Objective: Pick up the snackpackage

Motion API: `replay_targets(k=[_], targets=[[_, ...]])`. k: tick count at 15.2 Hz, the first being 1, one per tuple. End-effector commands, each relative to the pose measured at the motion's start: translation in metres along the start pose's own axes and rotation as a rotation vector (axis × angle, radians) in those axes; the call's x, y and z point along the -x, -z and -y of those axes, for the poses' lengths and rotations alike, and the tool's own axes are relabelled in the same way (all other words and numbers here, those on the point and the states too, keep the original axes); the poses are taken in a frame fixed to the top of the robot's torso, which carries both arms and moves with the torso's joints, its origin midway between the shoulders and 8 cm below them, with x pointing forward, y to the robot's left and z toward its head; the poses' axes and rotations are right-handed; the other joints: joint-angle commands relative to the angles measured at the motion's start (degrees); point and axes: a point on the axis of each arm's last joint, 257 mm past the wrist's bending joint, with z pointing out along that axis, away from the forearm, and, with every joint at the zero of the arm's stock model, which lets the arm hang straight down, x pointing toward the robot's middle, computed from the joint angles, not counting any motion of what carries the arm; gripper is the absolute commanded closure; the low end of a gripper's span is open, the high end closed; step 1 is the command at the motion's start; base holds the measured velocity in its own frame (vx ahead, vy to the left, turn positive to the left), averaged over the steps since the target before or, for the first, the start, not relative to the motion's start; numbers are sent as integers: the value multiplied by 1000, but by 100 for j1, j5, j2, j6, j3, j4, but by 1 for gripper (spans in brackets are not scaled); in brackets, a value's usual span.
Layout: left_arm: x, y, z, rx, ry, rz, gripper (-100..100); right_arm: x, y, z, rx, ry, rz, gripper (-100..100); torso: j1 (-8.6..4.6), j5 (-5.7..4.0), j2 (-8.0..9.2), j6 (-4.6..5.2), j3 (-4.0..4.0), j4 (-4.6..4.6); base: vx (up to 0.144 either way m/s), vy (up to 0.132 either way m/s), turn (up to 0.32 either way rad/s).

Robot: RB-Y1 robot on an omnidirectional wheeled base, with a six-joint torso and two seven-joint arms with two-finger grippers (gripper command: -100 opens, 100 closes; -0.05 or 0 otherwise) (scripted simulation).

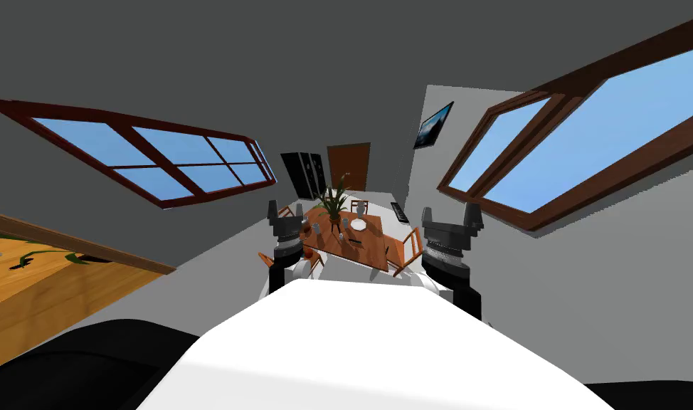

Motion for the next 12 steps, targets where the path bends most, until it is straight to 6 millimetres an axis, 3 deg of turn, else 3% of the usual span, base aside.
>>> replay_targets(k=[1,3,4,6,7,9,11,12], targets=[[0,0,0,0,0,0,0,-7,5,16,-37,2,-30,-100,0,0,0,0,0,0,-4,10,123],[0,0,0,0,0,0,0,-17,14,39,-92,5,-68,-100,4,1,1,-4,0,0,-8,23,233],[0,0,0,0,0,0,0,-17,14,39,-92,5,-68,-100,8,1,1,-4,0,0,-4,27,168],[0,0,0,0,0,0,0,-30,29,68,-161,10,-116,-100,11,2,0,-3,0,0,-8,36,198],[0,0,0,0,0,0,0,-29,30,70,-167,10,-116,-100,15,3,2,-5,0,0,-12,32,171],[0,0,0,0,0,0,0,-45,48,100,-240,17,-175,-100,13,2,3,-3,1,0,-9,39,266],[0,0,0,0,0,0,0,-44,53,107,-259,20,-175,-100,17,3,2,-4,1,0,-5,33,152],[0,0,0,0,0,0,0,-53,64,121,-296,25,-209,-100,13,3,2,0,1,0,-3,27,172]])
